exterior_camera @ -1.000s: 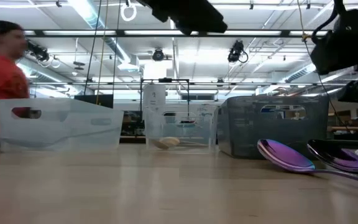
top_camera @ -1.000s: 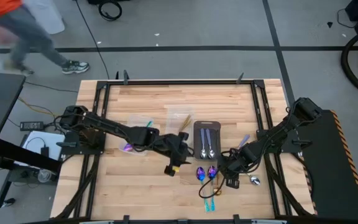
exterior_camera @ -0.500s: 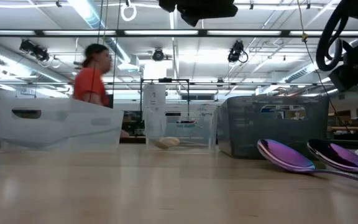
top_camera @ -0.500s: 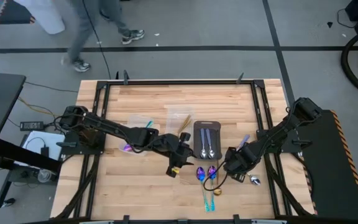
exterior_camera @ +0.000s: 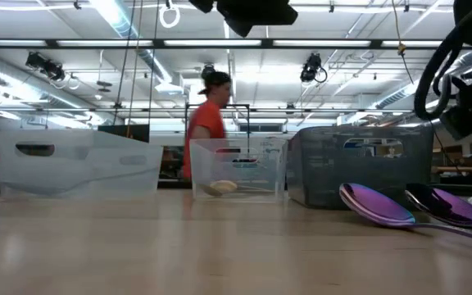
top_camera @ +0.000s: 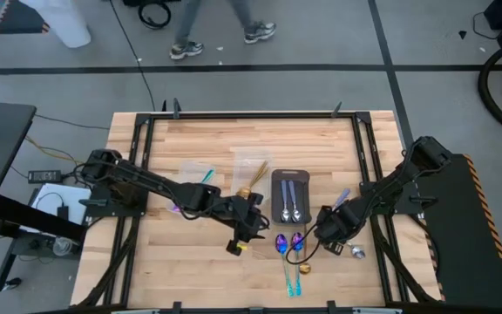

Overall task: Sort silverware by color (type)
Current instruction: Put the purple spoon into the black bin

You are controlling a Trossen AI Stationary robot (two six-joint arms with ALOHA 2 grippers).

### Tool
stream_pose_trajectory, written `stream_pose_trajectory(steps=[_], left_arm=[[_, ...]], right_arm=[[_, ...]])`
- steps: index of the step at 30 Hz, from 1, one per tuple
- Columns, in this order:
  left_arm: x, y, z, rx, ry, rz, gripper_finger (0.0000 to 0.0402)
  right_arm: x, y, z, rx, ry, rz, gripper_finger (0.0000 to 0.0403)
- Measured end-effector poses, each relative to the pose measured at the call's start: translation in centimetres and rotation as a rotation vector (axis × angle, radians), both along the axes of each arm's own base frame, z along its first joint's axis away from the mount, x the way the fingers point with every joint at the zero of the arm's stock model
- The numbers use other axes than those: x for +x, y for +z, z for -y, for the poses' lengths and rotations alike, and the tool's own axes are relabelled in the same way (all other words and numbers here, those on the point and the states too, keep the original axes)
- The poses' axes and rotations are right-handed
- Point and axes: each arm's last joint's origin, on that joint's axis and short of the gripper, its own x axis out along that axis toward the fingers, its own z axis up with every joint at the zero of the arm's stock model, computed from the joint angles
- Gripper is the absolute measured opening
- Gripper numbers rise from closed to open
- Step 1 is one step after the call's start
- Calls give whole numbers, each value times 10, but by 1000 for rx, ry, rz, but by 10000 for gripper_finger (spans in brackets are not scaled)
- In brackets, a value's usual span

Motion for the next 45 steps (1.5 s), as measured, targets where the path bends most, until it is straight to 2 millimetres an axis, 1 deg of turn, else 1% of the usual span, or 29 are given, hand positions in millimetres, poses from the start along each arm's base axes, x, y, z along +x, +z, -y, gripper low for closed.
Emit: stream_pose_trajectory(steps=[6, 8, 14, 16, 23, 27, 36, 40, 45], left_arm=[[-3, 0, 10, 1, -26, -4, 144], [-4, 0, 12, 1, -33, -5, 144], [-5, 0, 13, -32, -13, -16, 144], [-5, -1, 13, -54, 4, -27, 144], [-5, -2, 13, -117, 49, -60, 144], [-5, -2, 13, -149, 72, -70, 144], [-5, -1, 13, -177, 89, -76, 144], [-5, -1, 13, -178, 88, -71, 144], [-5, -1, 13, -178, 89, -70, 144]], right_arm=[[-2, -6, 2, 20, -32, 9, 121], [-2, -6, 2, 13, -34, 17, 110], [-1, -4, 2, 22, -3, 39, 60], [-1, -1, 2, 21, 1, 58, 59], [-1, 30, 2, 79, 9, 175, 65], [-5, 50, 8, 75, -6, 249, 67], [-11, 92, 22, 72, -28, 548, 71], [-7, 107, 26, 80, -13, 730, 71], [2, 123, 29, 21, 18, 949, 72]])
